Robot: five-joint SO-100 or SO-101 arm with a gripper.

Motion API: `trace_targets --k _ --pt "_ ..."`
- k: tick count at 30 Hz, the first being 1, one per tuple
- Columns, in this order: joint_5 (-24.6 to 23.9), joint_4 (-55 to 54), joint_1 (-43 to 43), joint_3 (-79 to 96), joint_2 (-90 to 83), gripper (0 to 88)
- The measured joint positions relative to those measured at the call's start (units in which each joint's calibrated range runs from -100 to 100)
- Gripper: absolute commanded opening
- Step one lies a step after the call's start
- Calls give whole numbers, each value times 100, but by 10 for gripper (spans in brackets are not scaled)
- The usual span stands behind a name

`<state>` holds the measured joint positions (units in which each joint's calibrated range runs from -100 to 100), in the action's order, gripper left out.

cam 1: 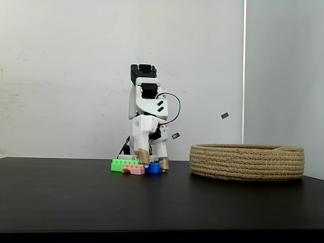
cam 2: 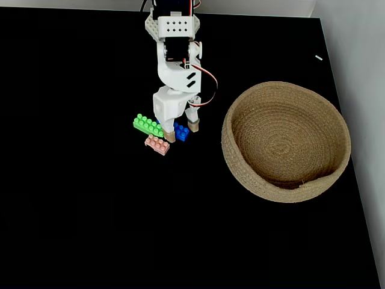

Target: Place the lego blocks in the tray

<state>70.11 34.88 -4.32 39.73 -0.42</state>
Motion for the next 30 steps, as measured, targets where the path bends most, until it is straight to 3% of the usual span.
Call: trace_targets --k 20,30 --pt "63 -398 -81 495 -110 129" --pt "63 -666 -81 751 -119 41"
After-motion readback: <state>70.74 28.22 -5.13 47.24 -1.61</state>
